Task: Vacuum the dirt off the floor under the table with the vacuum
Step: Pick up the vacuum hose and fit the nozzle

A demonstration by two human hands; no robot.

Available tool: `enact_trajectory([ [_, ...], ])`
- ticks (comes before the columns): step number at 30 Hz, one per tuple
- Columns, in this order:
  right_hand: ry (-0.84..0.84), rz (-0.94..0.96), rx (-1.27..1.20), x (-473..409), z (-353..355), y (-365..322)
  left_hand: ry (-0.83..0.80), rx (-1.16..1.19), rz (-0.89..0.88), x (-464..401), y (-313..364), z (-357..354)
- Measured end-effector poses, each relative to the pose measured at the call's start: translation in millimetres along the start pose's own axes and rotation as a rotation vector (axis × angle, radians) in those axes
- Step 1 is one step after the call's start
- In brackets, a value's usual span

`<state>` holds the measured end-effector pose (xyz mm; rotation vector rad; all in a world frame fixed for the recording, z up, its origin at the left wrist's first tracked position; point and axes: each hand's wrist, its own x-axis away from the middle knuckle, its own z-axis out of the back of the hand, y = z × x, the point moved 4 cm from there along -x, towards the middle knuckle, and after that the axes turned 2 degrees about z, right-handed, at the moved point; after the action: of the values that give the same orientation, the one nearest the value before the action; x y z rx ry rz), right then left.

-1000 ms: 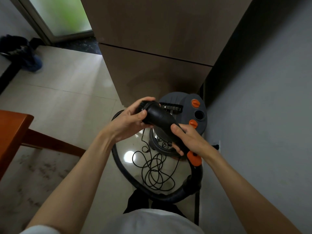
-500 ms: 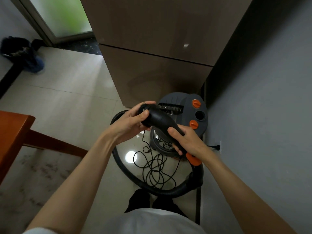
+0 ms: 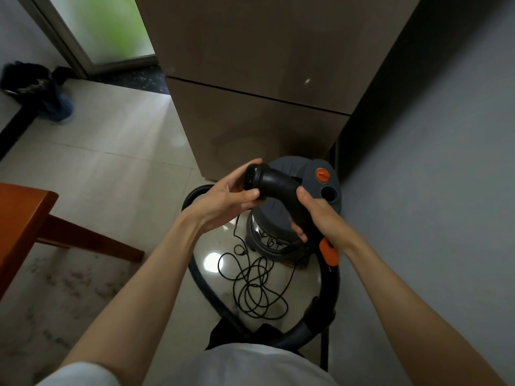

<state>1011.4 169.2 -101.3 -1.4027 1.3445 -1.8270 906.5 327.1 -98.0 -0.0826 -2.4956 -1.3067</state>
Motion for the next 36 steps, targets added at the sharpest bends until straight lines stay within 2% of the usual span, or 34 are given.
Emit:
enact_trajectory([
  [2,-0.007,-0.027,-0.065,-6,2,0,0.072,0.010,-0.043,-3,3,3],
  [5,-0.020,-0.054,-0.142,-14,6,0,0.222,-0.128,-0.071,-3,3,3],
  [12,-0.073,-0.120,-0.232,-22,16,-2,0.403,-0.322,-0.077,-3,5,-1],
  [18,-0.151,-0.165,-0.234,-30,11,-8,0.159,-0.255,-0.073,-18,25,2],
  [26,-0.128,-0.132,-0.195,-42,4,-9,0.230,-0.243,-0.086,-28,30,18],
  [32,-0.132,-0.174,-0.278,-51,4,-4,0.285,-0.294,-0.082,-31,33,18],
  [36,-0.099,-0.181,-0.296,-59,11,-7,0.304,-0.198,-0.045,-30,21,27],
])
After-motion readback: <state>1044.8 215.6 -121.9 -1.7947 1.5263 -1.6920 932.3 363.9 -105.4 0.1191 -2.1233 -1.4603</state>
